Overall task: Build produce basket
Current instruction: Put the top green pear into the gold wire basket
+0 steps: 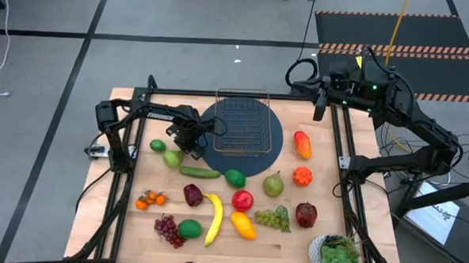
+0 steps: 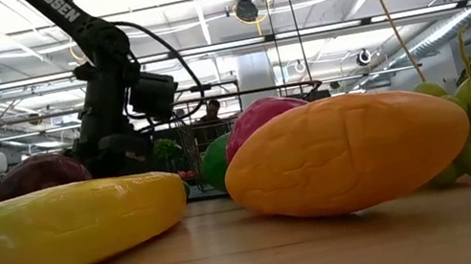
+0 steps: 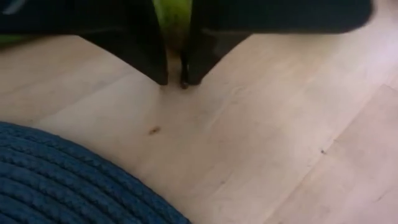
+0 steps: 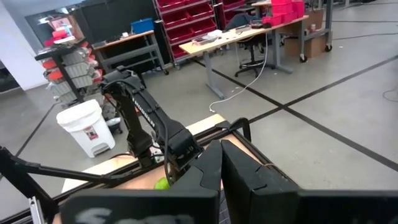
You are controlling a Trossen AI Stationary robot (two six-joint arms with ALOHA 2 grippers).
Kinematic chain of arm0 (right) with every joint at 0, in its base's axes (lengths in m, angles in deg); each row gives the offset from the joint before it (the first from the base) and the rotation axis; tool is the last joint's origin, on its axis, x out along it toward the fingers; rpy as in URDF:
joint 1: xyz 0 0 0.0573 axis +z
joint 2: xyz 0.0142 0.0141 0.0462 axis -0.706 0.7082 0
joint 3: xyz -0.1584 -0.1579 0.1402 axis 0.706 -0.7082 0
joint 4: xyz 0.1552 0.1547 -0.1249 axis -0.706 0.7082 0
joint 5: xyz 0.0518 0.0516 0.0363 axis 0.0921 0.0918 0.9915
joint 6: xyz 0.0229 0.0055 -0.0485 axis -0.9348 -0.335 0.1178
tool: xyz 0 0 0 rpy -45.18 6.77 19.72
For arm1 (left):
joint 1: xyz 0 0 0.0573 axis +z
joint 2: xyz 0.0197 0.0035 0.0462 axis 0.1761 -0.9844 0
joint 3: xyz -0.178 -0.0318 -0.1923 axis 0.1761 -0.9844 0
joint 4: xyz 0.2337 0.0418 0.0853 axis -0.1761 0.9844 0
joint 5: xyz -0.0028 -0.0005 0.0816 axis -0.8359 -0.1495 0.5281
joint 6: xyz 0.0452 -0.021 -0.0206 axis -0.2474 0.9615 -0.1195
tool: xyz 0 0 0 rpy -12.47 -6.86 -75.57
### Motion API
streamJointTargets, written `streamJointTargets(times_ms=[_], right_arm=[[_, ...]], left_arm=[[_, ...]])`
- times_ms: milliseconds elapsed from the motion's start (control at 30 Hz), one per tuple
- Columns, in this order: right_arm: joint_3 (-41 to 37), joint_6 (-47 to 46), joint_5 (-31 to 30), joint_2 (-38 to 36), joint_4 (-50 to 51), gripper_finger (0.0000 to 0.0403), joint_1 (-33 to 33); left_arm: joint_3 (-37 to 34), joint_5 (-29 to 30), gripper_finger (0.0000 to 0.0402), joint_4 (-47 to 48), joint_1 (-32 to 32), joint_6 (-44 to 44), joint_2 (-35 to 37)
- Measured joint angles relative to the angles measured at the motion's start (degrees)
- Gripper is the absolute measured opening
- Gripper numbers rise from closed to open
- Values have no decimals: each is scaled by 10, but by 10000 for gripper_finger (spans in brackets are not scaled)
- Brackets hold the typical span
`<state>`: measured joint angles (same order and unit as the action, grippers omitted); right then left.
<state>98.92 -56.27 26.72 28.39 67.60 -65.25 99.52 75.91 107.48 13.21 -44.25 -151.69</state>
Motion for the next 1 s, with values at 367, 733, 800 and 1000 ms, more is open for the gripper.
streamJointTargets(times_ms=[367,733,800,1000], right_arm=[[0,-14,-4,5,0,0,0],[0,-69,-79,7,-1,0,0],[0,-71,-92,10,-1,0,0],[0,-87,-110,30,-1,2,0]], left_arm=[[23,26,4,26,-1,-48,29],[34,18,0,62,0,-13,236],[35,16,0,57,0,-1,276],[35,14,0,34,6,14,376]])
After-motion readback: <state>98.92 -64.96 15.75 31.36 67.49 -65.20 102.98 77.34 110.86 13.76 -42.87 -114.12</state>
